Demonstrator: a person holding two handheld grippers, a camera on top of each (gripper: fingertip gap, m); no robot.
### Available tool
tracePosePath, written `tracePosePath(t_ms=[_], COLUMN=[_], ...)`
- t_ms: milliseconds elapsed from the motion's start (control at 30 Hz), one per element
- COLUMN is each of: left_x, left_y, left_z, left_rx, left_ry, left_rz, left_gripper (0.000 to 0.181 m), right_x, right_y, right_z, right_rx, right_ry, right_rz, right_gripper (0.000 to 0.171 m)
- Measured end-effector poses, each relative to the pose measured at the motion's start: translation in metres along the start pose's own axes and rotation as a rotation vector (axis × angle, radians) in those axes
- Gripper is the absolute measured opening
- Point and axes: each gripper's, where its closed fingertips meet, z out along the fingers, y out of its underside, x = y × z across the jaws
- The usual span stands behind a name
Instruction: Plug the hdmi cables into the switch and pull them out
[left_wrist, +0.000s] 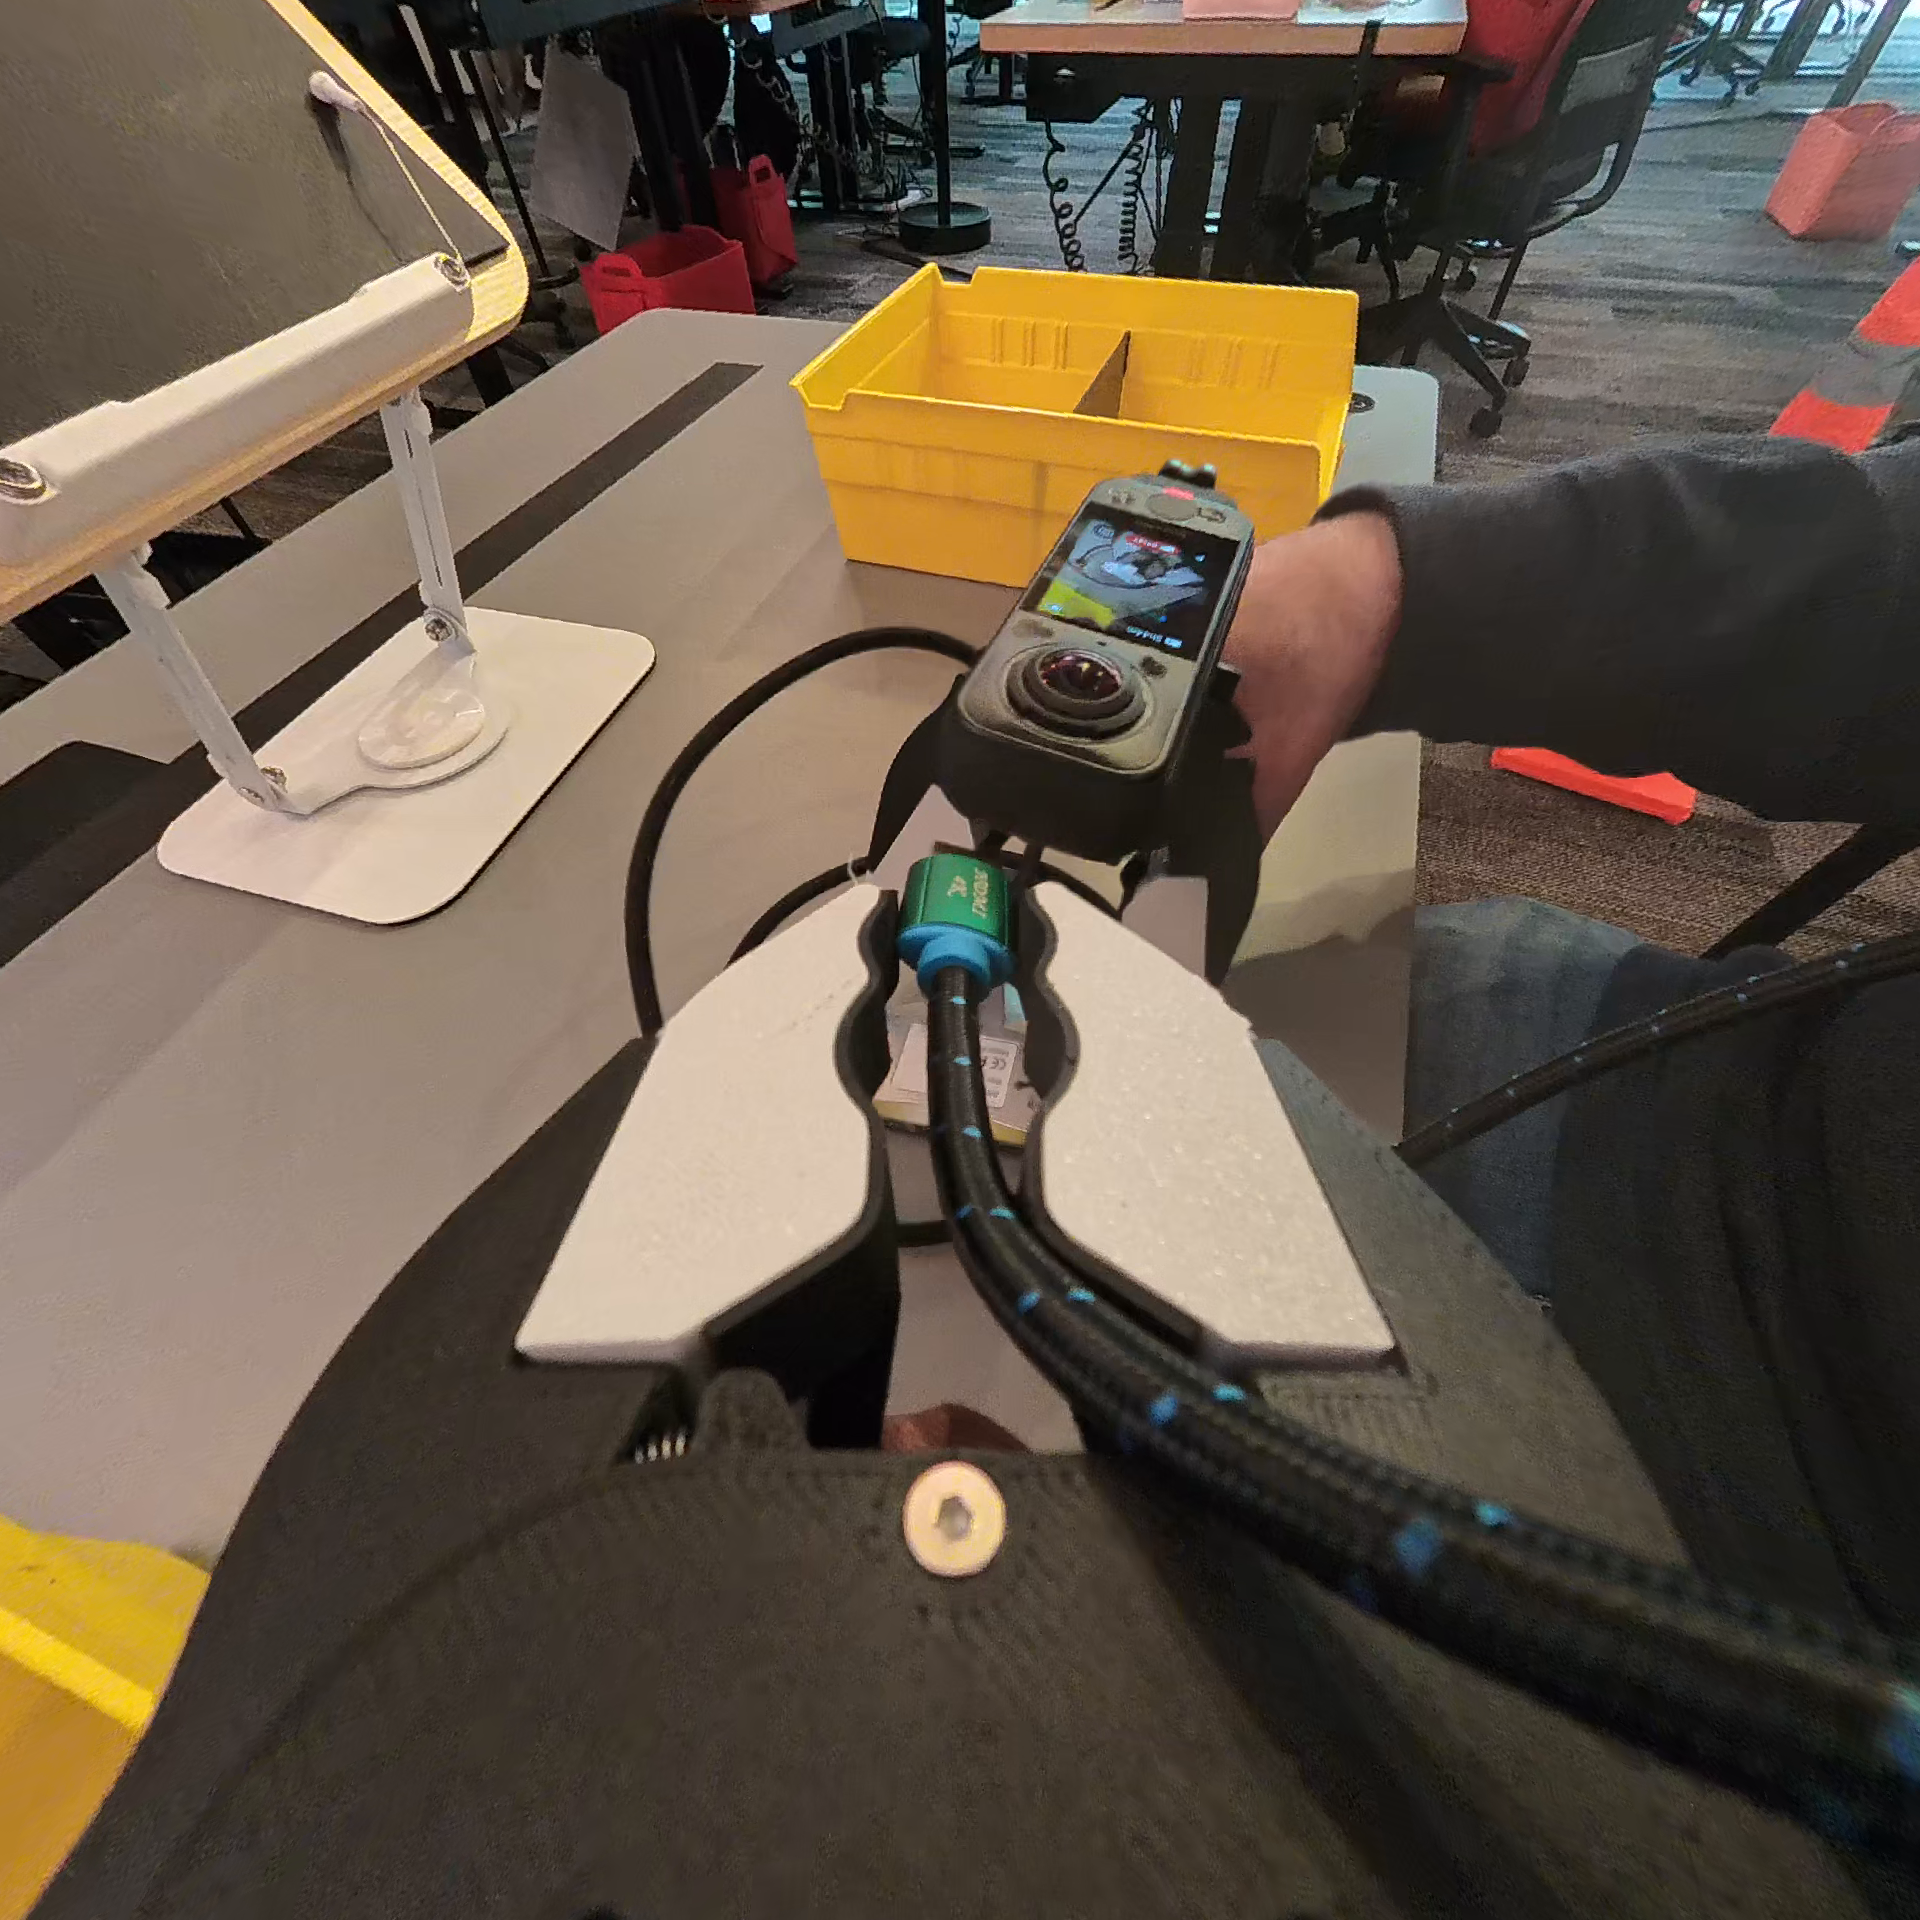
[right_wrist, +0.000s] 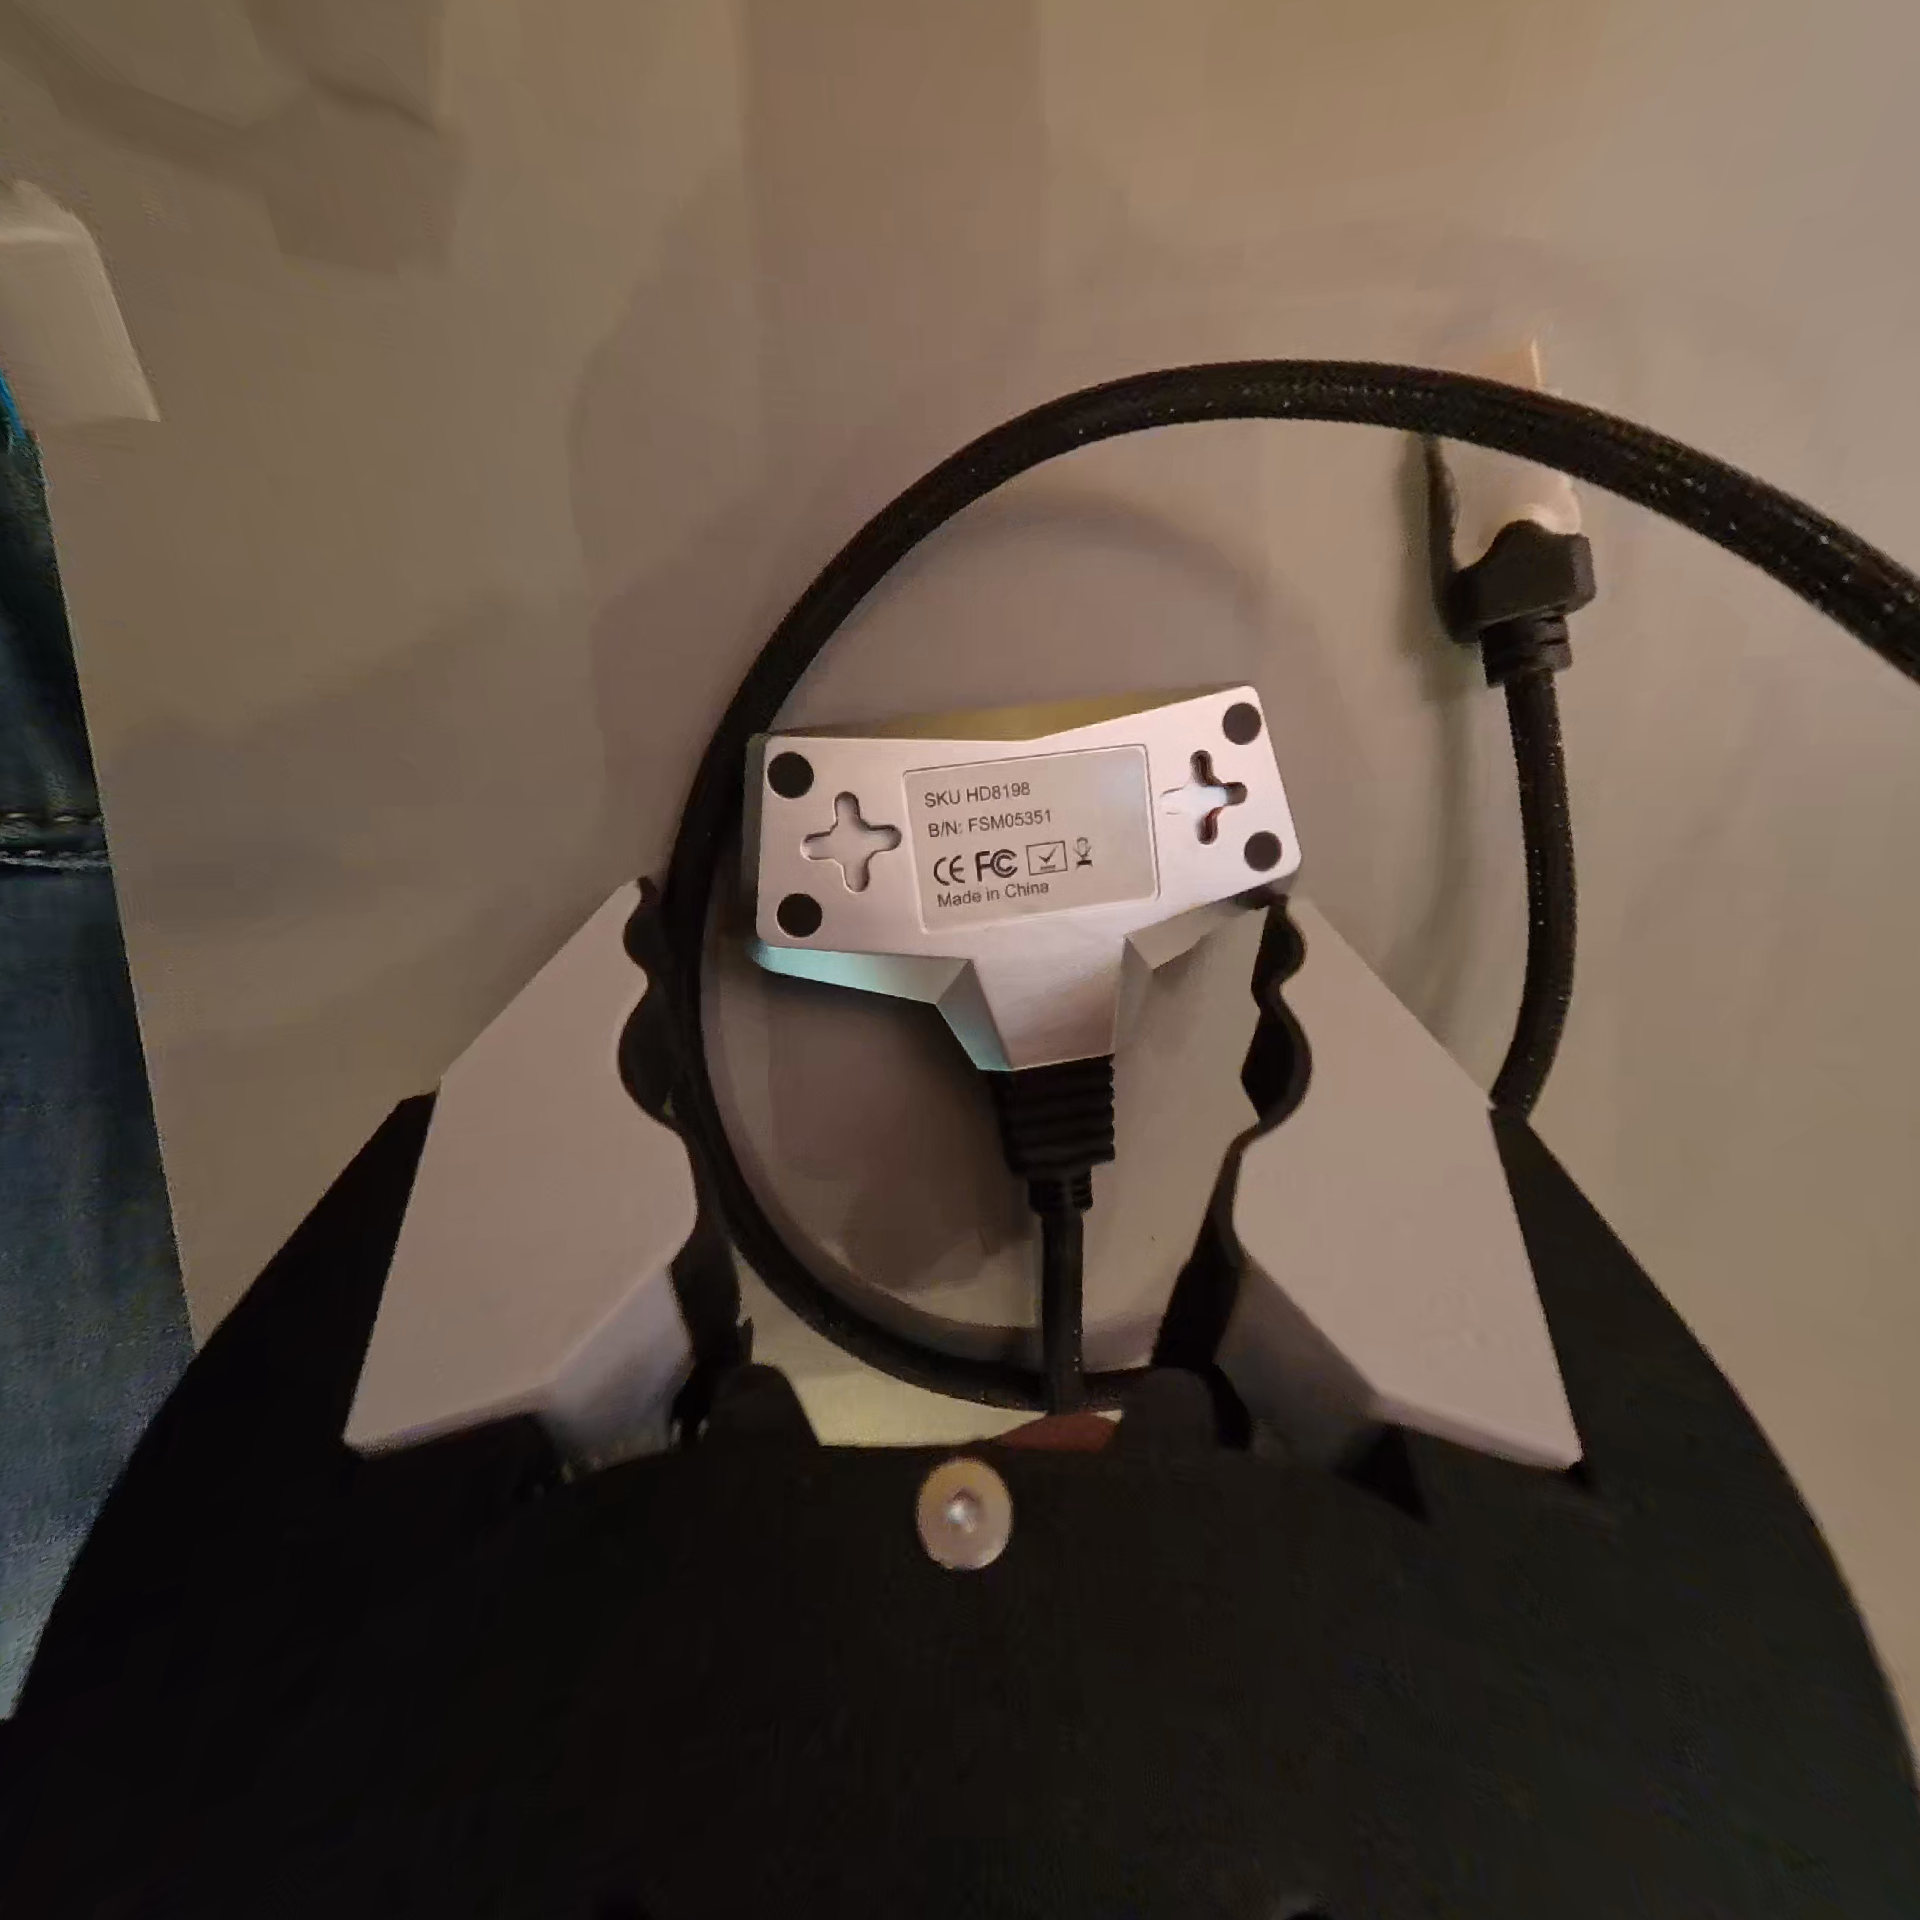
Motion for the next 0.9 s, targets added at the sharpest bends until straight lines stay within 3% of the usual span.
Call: tracePosePath(t_ms=[33, 67, 133, 267, 567, 900], left_x=[0.0, 0.0, 0.0, 0.001, -0.001, -0.002], left_y=[0.0, 0.0, 0.0, 0.0, 0.001, 0.008], left_z=[0.0, 0.0, 0.0, 0.001, 0.0, 0.005], left_rx=[0.0, 0.001, 0.0, -0.003, -0.005, -0.053], left_ry=[-0.001, -0.001, 0.0, 0.001, -0.004, -0.031], left_rz=[0.0, 0.0, 0.001, 0.003, 0.004, 0.038], left_gripper=[0.021, 0.021, 0.021, 0.021, 0.022, 0.021], right_x=[-0.001, -0.005, -0.007, -0.006, -0.02, -0.035], right_y=[-0.001, -0.001, -0.001, 0.001, -0.016, -0.012], right_z=[0.0, 0.0, 0.001, -0.001, -0.023, -0.038], right_rx=[0.007, 0.017, 0.05, 0.054, 0.215, 0.247], right_ry=[-0.013, -0.042, -0.076, -0.077, -0.274, -0.414], right_rz=[0.005, 0.019, 0.041, 0.052, 0.217, 0.273], right_gripper=[0.106, 0.087, 0.079, 0.079, 0.079, 0.079])
